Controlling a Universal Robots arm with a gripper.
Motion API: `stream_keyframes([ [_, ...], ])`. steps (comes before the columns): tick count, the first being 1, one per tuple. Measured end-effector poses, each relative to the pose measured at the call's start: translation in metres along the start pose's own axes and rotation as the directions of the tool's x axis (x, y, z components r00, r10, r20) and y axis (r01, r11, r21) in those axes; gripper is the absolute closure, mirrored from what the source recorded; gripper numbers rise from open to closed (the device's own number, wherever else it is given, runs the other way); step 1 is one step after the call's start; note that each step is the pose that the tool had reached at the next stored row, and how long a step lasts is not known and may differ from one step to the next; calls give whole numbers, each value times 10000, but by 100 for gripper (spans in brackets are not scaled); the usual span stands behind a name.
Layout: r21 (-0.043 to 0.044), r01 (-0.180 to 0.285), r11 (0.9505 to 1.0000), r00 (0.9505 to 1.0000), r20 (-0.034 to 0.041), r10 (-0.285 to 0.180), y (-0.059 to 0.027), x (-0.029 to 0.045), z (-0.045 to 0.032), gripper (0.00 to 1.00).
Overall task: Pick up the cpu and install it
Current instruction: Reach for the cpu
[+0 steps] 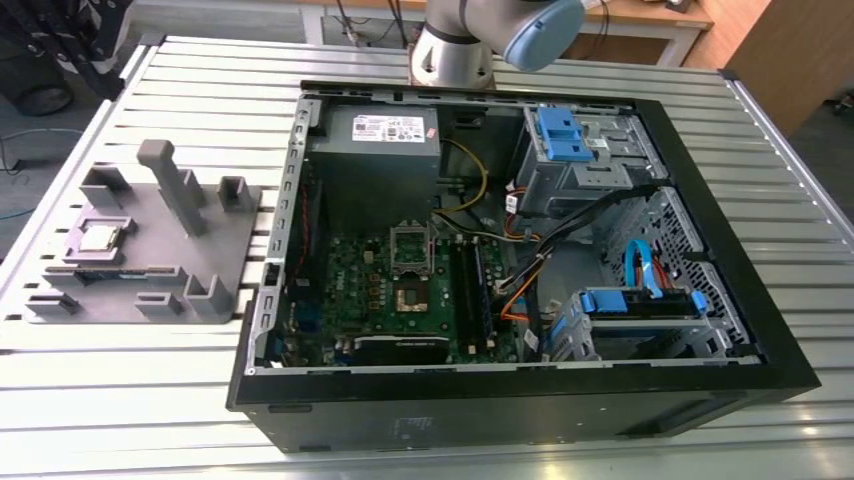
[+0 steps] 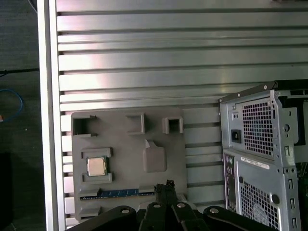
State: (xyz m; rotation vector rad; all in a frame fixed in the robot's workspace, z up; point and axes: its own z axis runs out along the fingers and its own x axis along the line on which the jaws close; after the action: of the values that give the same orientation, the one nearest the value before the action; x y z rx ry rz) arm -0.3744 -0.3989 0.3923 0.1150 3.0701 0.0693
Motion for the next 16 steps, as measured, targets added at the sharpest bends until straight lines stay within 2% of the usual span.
stream_keyframes([
  [16, -1, 1, 10000, 10000, 15, -1, -6, 75, -6, 89],
])
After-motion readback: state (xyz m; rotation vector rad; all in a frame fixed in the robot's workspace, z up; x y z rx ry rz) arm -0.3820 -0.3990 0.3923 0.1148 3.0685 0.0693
